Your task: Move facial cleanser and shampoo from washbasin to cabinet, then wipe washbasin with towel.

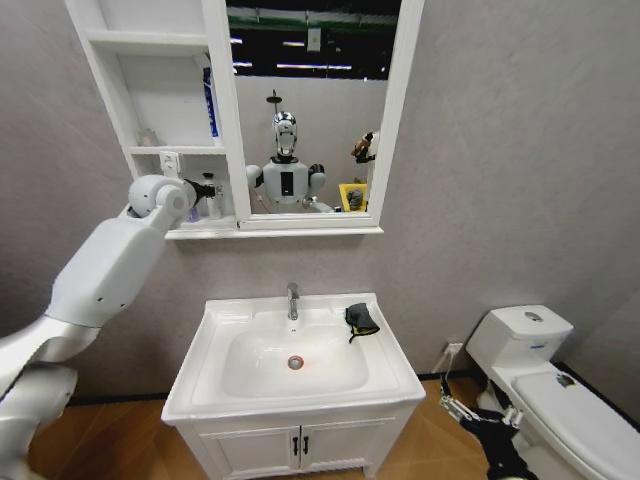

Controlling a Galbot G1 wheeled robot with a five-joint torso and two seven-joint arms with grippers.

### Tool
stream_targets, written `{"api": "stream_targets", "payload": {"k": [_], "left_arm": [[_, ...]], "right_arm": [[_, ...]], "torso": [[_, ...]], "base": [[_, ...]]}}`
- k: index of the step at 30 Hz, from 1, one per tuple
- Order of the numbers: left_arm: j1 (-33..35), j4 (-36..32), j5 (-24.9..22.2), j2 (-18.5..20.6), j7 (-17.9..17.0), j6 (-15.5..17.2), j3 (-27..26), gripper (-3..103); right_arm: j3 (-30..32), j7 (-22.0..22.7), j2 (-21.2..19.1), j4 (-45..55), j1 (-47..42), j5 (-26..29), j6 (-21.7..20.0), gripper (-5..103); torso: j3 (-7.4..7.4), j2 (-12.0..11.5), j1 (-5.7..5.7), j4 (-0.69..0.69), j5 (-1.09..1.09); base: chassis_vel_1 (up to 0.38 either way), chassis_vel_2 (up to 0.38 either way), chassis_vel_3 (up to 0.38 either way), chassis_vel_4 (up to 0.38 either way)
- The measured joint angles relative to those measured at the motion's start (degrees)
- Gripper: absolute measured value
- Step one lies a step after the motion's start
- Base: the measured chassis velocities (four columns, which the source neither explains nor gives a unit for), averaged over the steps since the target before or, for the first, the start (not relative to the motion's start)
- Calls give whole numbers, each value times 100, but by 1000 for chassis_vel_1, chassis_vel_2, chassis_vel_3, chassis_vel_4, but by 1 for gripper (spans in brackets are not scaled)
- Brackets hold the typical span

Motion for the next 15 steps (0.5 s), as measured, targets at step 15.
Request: {"api": "stream_targets", "payload": {"k": [15], "left_arm": [[717,-1605,-570,761,-556,29,-1003,100]], "right_arm": [[-67,1,-13,-20,51,-5,-38,100]], "torso": [[0,0,1,0,0]], "base": [[0,0,0,0]]}}
